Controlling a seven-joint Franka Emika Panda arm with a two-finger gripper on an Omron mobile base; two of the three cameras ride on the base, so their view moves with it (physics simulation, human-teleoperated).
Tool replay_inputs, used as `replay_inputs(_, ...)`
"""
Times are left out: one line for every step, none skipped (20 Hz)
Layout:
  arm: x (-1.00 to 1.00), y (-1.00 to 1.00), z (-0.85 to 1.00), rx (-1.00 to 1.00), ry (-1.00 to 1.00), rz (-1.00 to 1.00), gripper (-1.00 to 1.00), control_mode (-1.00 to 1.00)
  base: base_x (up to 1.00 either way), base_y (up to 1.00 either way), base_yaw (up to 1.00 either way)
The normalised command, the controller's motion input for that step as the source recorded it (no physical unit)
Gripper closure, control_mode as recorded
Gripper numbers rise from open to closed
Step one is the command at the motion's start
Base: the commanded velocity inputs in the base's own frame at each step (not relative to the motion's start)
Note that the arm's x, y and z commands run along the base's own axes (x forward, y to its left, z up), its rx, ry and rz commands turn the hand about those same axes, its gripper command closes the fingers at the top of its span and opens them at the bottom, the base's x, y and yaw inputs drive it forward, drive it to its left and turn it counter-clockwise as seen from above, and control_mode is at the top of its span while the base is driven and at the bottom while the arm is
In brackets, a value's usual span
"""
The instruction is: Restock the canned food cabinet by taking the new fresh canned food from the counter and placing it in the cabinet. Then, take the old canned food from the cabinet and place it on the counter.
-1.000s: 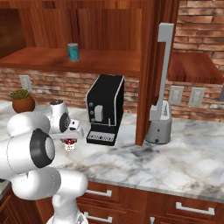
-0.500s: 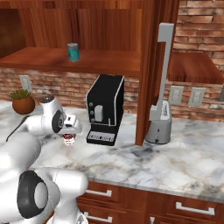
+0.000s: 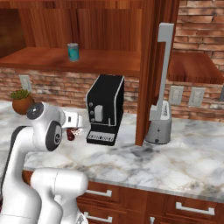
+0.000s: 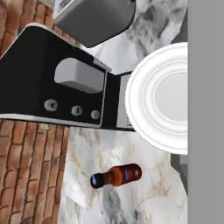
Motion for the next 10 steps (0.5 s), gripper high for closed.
replay_inputs(-0.37,-0.8,1.0,0.0,-0.47,0.0,1.0,-1.0,0.0,0.0,0.0)
replay_inputs(-0.31,-0.79,1.0,0.0,-0.47,0.0,1.0,-1.0,0.0,0.0,0.0)
replay_inputs(-0.23,-0.77,1.0,0.0,-0.44,0.0,1.0,-1.0,0.0,0.0,0.0)
replay_inputs(-0.16,-0.74,1.0,0.0,-0.42,0.0,1.0,-1.0,0.0,0.0,0.0)
replay_inputs(-0.06,-0.7,1.0,0.0,-0.39,0.0,1.0,-1.0,0.0,0.0,0.0)
replay_inputs(0.0,-0.69,1.0,0.01,-0.36,0.0,1.0,-1.0,0.0,0.0,0.0)
replay_inputs(0.0,-0.68,1.0,0.04,-0.31,0.01,1.0,-1.0,0.0,0.0,0.0)
replay_inputs(0.0,-0.62,1.0,0.05,-0.28,0.01,1.0,-1.0,0.0,0.0,0.0)
replay_inputs(0.0,-0.56,1.0,0.06,-0.2,0.02,1.0,-1.0,0.0,0.0,0.0)
replay_inputs(0.0,-0.53,1.0,0.07,-0.15,0.03,1.0,-1.0,0.0,0.0,0.0)
